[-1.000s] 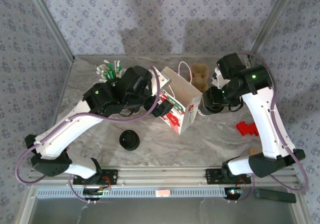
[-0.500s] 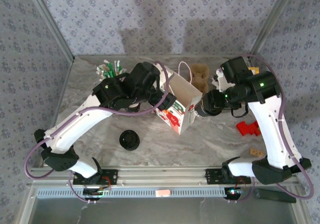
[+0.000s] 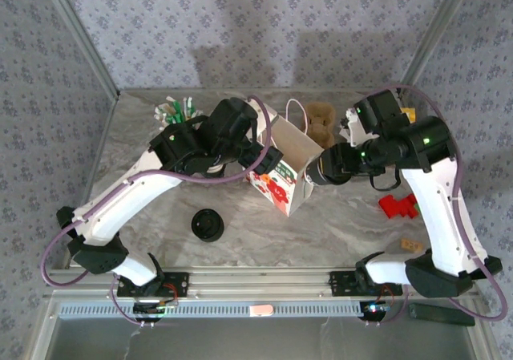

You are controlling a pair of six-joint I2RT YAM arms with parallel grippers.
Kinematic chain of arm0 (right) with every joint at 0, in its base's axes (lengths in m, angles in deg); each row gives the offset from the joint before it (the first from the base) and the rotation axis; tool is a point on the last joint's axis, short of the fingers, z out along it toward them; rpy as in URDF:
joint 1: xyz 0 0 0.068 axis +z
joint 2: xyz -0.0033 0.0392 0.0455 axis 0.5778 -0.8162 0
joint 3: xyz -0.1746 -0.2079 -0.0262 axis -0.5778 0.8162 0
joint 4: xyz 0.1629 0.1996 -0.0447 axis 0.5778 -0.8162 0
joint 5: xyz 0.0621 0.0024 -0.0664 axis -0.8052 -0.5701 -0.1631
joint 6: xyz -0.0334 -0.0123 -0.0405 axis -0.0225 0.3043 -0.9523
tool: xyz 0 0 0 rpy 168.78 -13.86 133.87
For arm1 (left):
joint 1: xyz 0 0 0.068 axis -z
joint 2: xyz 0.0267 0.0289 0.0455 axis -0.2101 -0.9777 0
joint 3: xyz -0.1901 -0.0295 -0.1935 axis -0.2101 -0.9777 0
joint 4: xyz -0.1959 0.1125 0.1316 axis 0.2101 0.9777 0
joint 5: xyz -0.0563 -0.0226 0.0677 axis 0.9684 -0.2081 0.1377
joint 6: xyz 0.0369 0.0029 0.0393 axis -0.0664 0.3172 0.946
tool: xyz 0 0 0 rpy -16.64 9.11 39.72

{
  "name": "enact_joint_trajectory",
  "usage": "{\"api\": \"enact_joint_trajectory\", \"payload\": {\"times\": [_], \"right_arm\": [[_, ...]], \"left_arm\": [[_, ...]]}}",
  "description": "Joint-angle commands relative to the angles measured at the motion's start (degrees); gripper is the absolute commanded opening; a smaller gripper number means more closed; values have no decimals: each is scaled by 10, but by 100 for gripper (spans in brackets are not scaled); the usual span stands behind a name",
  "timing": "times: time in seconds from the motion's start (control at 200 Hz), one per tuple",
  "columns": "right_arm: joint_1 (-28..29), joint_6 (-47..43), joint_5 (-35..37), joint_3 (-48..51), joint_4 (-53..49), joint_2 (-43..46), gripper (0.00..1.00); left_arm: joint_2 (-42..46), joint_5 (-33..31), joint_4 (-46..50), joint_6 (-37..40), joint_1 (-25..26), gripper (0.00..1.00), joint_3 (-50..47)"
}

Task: Pack the takeout coffee

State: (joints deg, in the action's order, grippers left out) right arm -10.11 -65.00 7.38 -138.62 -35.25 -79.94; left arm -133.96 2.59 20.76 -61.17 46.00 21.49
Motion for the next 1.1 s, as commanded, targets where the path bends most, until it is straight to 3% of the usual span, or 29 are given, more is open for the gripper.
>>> {"api": "enact_joint_trajectory", "payload": {"times": [0.0, 0.69, 1.099], "right_arm": [[3, 8, 6, -30, -114, 8, 57], [17, 26, -8, -103, -114, -10, 55], [28, 40, -8, -205, -112, -87, 54]], "left_arm": [[10, -8, 14, -12, -2, 100, 20], [32, -17, 20, -32, 0, 100, -1], [57, -27, 15, -37, 3, 100, -21]]}}
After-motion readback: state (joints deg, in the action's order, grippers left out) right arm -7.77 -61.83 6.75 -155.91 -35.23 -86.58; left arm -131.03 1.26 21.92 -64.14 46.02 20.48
